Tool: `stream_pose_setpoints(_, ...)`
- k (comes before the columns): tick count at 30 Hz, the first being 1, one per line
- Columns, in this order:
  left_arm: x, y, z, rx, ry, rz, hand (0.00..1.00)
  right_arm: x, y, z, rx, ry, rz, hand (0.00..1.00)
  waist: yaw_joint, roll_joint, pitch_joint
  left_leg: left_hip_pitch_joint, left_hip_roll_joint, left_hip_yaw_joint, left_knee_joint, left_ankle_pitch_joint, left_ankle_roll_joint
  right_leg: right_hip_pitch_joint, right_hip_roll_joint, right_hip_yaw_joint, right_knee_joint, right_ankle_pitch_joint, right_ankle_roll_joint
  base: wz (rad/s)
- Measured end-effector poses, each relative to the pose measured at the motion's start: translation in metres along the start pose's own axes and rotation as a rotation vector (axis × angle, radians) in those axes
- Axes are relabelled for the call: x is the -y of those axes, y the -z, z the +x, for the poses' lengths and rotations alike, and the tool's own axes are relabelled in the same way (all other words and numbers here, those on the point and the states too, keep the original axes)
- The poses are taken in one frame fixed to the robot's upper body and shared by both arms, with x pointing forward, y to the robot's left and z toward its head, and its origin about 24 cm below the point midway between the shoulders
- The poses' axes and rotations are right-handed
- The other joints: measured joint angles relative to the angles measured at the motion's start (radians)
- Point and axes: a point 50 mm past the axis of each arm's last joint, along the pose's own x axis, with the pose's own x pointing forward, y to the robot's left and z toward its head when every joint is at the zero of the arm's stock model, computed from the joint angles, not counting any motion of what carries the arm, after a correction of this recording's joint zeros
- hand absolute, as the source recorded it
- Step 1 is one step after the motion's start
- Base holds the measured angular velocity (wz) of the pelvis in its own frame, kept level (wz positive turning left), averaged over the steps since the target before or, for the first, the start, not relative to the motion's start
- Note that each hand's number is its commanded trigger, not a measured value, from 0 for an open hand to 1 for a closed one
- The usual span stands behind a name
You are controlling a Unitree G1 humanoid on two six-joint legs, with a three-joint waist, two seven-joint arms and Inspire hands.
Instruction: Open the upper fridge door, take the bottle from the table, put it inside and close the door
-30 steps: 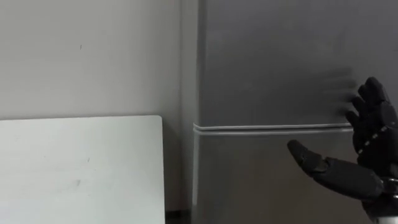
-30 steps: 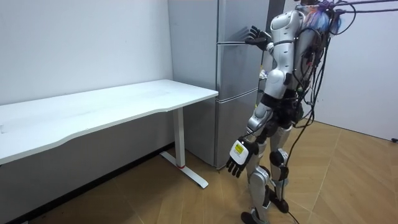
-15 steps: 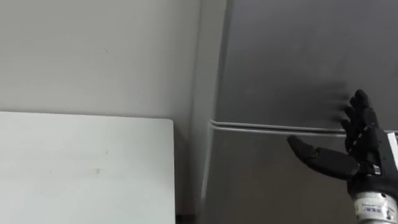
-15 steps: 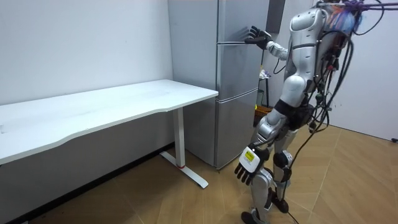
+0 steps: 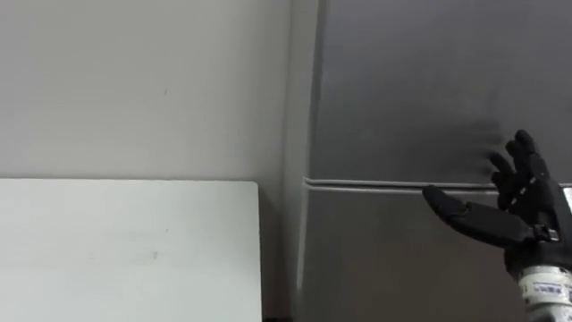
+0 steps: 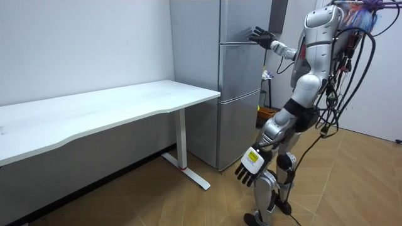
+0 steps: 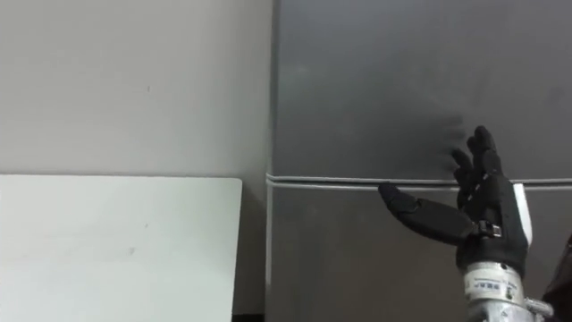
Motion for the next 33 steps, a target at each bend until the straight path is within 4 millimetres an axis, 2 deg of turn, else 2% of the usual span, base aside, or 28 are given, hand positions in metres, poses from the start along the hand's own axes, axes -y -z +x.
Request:
stream_pose_setpoints(3,0.001,0.012,-0.003,-0.028,-0.003,-0.028,0.0,0.023,0.014,-0.014,-0.08,0.074,-0.037,0.0,-0.019,-0.007,-0.0012,0.009,-0.001,0.002,-0.021,0.001,0.0,0.006,0.003,0.004,-0.007,-0.002,-0.004,-0.02)
stream_pose_setpoints(5,0.002,0.018,-0.004,-0.044,-0.002,-0.039,0.0,0.038,0.019,-0.022,-0.114,0.128,-0.04,0.0,-0.027,-0.013,0.0033,0.016,-0.001,0.006,-0.032,0.002,-0.001,0.007,0.006,0.007,-0.007,0.0,-0.009,-0.06)
stream_pose_setpoints(8,0.0,0.023,-0.006,-0.052,-0.018,-0.097,0.0,0.062,0.018,-0.028,-0.131,0.253,0.006,0.0,-0.058,-0.012,0.0153,0.016,0.0,0.008,-0.045,-0.001,-0.005,0.004,0.008,0.007,-0.011,-0.007,-0.008,0.0)
stream_pose_setpoints(10,-0.002,0.023,-0.006,-0.039,-0.035,-0.133,0.0,0.071,0.013,-0.028,-0.112,0.31,0.016,0.0,-0.078,-0.009,0.0148,0.017,-0.001,0.008,-0.044,-0.005,-0.006,0.003,0.007,0.004,-0.011,-0.013,-0.007,0.0)
stream_pose_setpoints(15,-0.005,0.02,-0.006,-0.009,-0.067,-0.198,0.0,0.099,0.006,-0.031,-0.084,0.474,0.037,0.0,-0.097,-0.004,0.015,0.022,0.001,0.012,-0.046,-0.016,-0.01,0.004,0.01,0.009,-0.011,-0.025,-0.005,-0.04)
stream_pose_setpoints(19,-0.004,0.019,-0.006,-0.006,-0.071,-0.211,0.0,0.116,0.014,-0.049,-0.139,0.567,0.065,0.0,-0.102,0.007,0.014,0.026,0.004,0.024,-0.047,-0.02,-0.01,0.006,0.012,0.015,-0.013,-0.027,-0.005,-0.05)
stream_pose_setpoints(23,-0.005,0.021,-0.007,-0.01,-0.101,-0.242,0.0,0.134,0.034,-0.069,-0.244,0.685,0.123,0.0,-0.099,0.012,0.0115,0.027,0.002,0.024,-0.048,-0.024,-0.009,0.005,0.009,0.017,-0.009,-0.033,-0.003,0.02)
stream_pose_setpoints(24,-0.006,0.021,-0.007,-0.012,-0.114,-0.26,0.0,0.142,0.043,-0.078,-0.292,0.742,0.137,0.0,-0.097,0.016,0.0107,0.03,0.002,0.027,-0.048,-0.026,-0.009,0.005,0.01,0.022,-0.009,-0.034,-0.002,-0.07)
stream_pose_setpoints(26,-0.006,0.024,-0.007,-0.019,-0.129,-0.297,0.0,0.154,0.056,-0.095,-0.364,0.827,0.172,0.0,-0.09,0.017,0.0145,0.038,0.002,0.031,-0.053,-0.027,-0.008,0.008,0.01,0.026,-0.011,-0.036,0.001,-0.03)
stream_pose_setpoints(28,-0.005,0.031,-0.009,-0.043,-0.146,-0.367,0.0,0.167,0.071,-0.119,-0.45,0.939,0.261,0.0,-0.097,0.025,0.0125,0.044,0.001,0.027,-0.051,-0.033,-0.007,0.02,0.009,0.023,-0.011,-0.04,0.002,0.04)
stream_pose_setpoints(29,-0.005,0.033,-0.009,-0.047,-0.15,-0.377,0.0,0.17,0.076,-0.126,-0.473,0.966,0.265,0.0,-0.096,0.026,0.0129,0.047,0.001,0.027,-0.051,-0.034,-0.008,0.02,0.009,0.024,-0.01,-0.043,0.003,0.0)
stream_pose_setpoints(32,-0.002,0.038,-0.01,-0.072,-0.156,-0.378,0.0,0.181,0.101,-0.171,-0.618,1.095,0.215,0.0,-0.097,0.035,0.0139,0.064,0.001,0.033,-0.057,-0.035,-0.009,0.023,0.009,0.03,-0.003,-0.051,0.003,-0.03)
stream_pose_setpoints(33,-0.001,0.039,-0.01,-0.074,-0.155,-0.379,0.0,0.182,0.105,-0.18,-0.65,1.111,0.195,0.0,-0.097,0.036,0.0139,0.067,0.001,0.035,-0.061,-0.035,-0.009,0.023,0.009,0.031,-0.003,-0.051,0.003,-0.05)
